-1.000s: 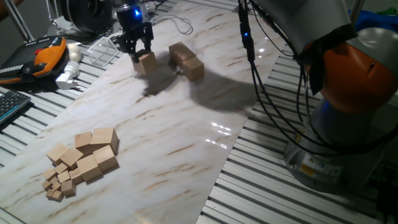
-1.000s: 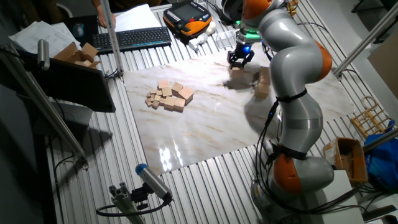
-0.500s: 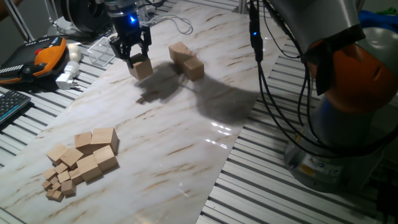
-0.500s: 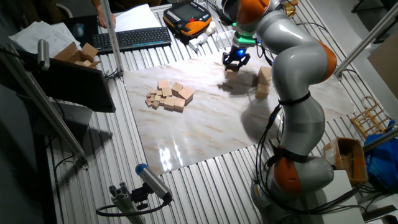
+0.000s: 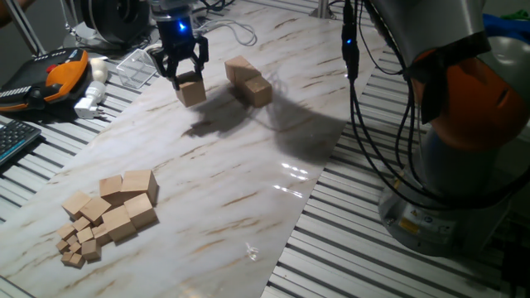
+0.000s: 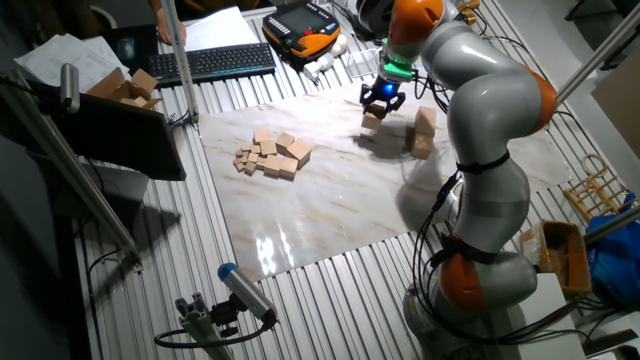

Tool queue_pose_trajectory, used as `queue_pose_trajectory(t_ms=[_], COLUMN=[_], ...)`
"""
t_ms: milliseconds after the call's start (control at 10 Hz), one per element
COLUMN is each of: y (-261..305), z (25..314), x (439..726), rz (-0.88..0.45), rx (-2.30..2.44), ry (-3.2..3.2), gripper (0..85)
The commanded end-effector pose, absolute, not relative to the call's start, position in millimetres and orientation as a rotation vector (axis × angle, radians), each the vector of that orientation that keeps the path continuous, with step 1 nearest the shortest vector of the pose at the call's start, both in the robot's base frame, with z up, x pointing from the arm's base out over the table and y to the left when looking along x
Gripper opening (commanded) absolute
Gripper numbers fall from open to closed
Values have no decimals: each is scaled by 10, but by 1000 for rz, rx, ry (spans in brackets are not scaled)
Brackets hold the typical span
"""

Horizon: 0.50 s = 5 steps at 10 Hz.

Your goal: Stack the blocks into a cross shape

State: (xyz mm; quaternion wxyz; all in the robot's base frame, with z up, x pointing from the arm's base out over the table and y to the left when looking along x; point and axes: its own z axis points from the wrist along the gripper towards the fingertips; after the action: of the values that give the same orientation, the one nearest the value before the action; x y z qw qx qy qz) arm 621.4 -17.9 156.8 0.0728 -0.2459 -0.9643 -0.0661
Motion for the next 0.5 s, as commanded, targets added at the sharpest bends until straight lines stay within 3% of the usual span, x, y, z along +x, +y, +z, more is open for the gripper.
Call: queue_pose_trajectory(t_ms=[0, 400], y=[-177, -159], z=[1568, 1566], x=[6215, 6216], rz=[-255, -209], rx=[-1564, -1758], ry=[-2594, -2503], gripper=[0, 0])
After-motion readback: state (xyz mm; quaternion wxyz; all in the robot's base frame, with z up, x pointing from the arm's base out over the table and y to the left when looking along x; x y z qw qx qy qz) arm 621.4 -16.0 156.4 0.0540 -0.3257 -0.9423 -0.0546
